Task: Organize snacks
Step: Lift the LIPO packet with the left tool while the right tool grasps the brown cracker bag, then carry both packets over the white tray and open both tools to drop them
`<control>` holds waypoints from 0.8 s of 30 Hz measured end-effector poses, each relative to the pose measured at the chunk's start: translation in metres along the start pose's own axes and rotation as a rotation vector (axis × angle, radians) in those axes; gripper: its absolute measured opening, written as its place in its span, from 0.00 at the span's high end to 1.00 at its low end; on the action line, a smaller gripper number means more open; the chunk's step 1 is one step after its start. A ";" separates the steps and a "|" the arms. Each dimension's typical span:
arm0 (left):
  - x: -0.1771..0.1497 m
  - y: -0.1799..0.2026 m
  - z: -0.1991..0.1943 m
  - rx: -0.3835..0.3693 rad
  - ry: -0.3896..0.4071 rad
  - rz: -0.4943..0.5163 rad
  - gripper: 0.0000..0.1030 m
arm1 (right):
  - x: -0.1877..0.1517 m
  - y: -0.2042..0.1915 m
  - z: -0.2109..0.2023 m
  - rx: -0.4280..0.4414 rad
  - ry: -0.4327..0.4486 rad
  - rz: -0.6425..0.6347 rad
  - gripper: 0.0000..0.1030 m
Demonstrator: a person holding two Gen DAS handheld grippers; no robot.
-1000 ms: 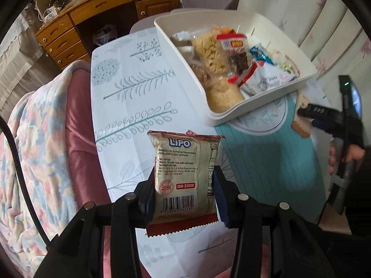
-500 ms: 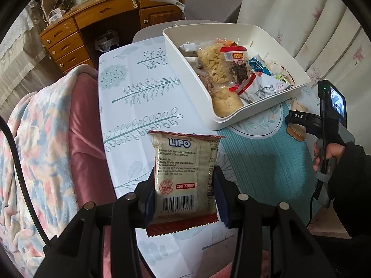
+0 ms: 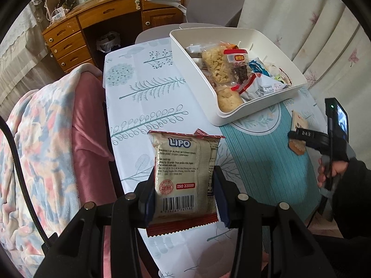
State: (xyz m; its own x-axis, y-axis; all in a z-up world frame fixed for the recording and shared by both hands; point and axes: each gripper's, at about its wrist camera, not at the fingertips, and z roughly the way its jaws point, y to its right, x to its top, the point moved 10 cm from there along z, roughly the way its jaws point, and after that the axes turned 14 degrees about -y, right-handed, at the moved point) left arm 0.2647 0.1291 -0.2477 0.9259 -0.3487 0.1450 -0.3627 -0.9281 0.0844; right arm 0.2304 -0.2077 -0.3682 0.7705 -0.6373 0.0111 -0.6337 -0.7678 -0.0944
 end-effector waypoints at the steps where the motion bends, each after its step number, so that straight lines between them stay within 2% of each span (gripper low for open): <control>1: 0.000 0.001 0.001 0.000 -0.002 0.000 0.59 | -0.008 0.004 -0.002 0.018 -0.014 0.008 0.42; 7: 0.003 0.015 0.002 -0.004 -0.005 -0.007 0.59 | -0.029 0.022 -0.014 0.123 -0.059 0.054 0.43; 14: 0.013 0.032 -0.003 -0.011 0.005 -0.044 0.59 | -0.021 0.034 -0.042 0.229 -0.097 0.059 0.43; 21: 0.036 0.052 -0.007 -0.028 0.017 -0.142 0.59 | -0.003 0.035 -0.081 0.327 -0.130 -0.028 0.43; 24: 0.047 0.060 -0.009 -0.027 0.029 -0.177 0.59 | 0.005 0.038 -0.096 0.339 -0.129 -0.077 0.43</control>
State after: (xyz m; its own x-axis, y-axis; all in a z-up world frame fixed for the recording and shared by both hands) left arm 0.2854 0.0580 -0.2274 0.9723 -0.1761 0.1537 -0.1975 -0.9706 0.1374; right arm 0.2040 -0.2461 -0.2764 0.8312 -0.5483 -0.0925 -0.5313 -0.7340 -0.4230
